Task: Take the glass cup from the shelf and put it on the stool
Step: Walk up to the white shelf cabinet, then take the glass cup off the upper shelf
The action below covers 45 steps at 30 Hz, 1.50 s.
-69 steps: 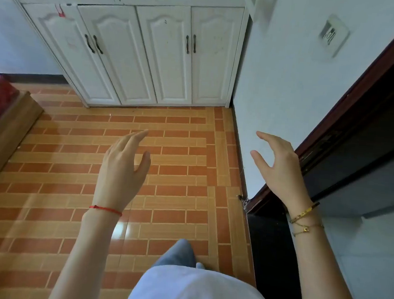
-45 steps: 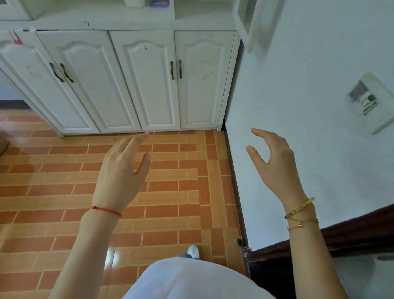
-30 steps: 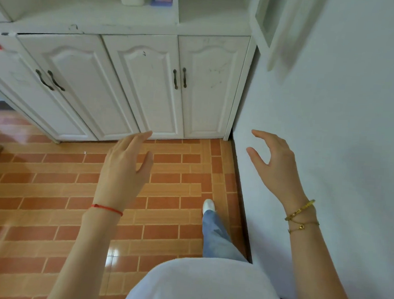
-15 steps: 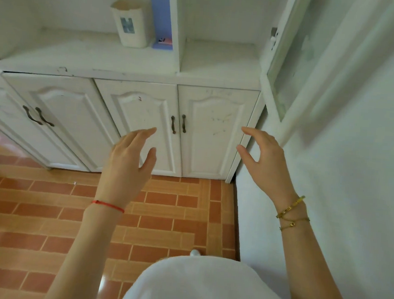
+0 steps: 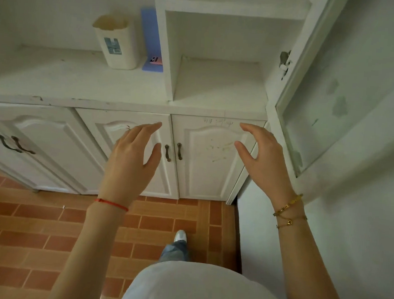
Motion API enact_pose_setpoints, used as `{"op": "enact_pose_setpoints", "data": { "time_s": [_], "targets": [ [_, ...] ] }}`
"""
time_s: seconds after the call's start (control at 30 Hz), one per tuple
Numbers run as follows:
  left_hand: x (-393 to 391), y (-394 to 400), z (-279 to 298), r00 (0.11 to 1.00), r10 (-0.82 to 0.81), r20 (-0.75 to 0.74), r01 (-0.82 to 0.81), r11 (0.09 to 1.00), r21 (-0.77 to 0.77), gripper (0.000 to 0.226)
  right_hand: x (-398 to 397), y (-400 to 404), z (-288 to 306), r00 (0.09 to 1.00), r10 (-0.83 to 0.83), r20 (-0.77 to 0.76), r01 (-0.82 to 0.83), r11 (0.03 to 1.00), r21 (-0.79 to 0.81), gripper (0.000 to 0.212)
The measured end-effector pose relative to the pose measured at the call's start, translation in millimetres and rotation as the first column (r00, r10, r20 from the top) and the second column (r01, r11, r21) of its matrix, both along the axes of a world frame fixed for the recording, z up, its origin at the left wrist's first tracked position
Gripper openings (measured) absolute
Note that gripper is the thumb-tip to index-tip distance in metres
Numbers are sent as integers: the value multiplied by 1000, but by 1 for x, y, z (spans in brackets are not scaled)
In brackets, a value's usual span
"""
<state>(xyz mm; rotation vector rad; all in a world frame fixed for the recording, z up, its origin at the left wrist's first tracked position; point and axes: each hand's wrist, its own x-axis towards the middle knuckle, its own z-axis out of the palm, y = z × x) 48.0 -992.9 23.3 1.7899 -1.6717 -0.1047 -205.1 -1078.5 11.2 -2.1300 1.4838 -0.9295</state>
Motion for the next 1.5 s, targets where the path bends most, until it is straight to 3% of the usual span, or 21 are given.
{"op": "enact_pose_setpoints", "data": {
  "time_s": [0.27,0.6,1.2,1.5],
  "targets": [
    [31,-110,41,995,-81,60,87,989,-116,42,33,-92,44,998,-57,17,59,986,-157,43],
    [62,-226,133,980,-139,143,183,913,-364,42,70,-184,148,992,-71,105,112,885,-451,42],
    [53,-322,330,960,-77,268,261,587,-766,41,58,-272,377,978,-105,182,210,553,-806,41],
    [61,-360,358,966,140,218,96,587,-804,51,84,-320,448,983,-156,98,180,700,-691,68]
  ]
}}
